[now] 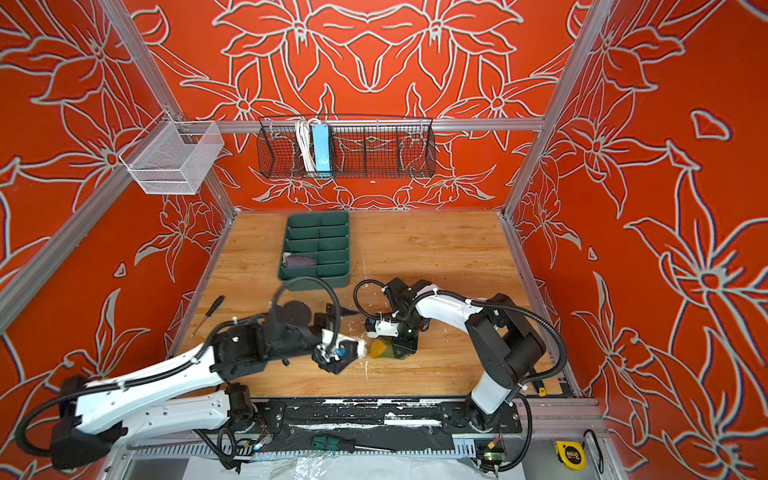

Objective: Roll the socks
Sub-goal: 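Lower the left gripper onto the roll beside the right gripper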

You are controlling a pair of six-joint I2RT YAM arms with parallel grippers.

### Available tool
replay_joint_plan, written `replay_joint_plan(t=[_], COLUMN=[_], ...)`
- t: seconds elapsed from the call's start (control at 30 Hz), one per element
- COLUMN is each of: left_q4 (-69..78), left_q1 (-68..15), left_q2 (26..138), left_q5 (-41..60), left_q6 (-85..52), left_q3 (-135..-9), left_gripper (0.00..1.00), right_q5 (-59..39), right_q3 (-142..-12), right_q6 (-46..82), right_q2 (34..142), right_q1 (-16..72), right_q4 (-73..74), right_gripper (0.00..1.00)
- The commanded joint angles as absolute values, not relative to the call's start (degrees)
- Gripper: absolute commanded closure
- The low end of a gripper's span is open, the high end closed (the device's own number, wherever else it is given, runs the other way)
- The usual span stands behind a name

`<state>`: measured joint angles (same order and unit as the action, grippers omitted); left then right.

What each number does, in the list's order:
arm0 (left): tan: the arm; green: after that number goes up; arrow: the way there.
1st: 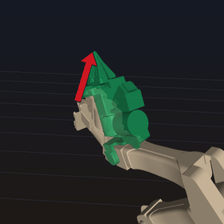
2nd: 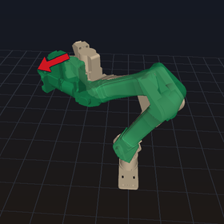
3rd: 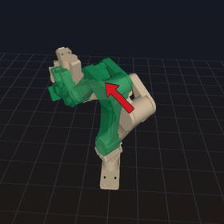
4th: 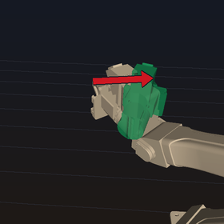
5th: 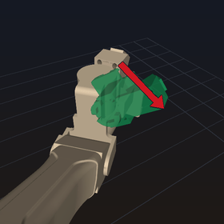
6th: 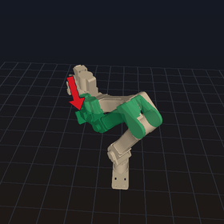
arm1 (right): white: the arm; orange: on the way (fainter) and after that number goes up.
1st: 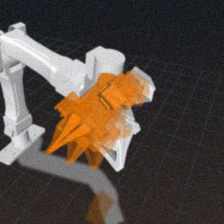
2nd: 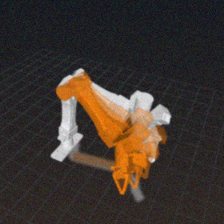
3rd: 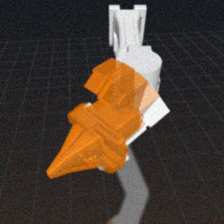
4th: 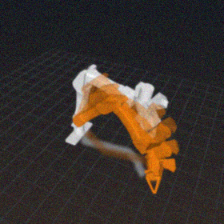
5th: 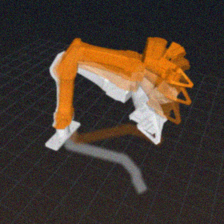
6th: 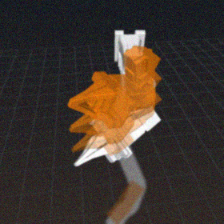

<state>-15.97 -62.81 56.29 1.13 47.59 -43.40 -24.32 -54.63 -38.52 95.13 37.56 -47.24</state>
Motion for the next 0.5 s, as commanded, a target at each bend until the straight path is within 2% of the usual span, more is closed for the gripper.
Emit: replay_joint_plan(t=[0.0, 0.2, 0.47], left_q4=[-4.9, 4.7, 12.9], left_q1=[-68.2, -76.9, -76.1], left_q2=[60.0, 74.8, 85.3], left_q5=[-9.2, -20.9, -22.2], left_q6=[44.9, 42.4, 43.9], left_q3=[-39.9, -39.8, -39.5], left_gripper=[0.03, 0.13, 0.23], right_q5=[-25.0, -25.8, -26.1], right_q3=[-52.2, -52.6, -53.0], right_q6=[-38.5, -38.4, -38.3], right_q2=[99.1, 101.6, 102.3], right_q1=[37.3, 36.6, 36.1], right_q4=[-47.9, -47.7, -47.9], right_gripper=[1.00, 1.00, 1.00])
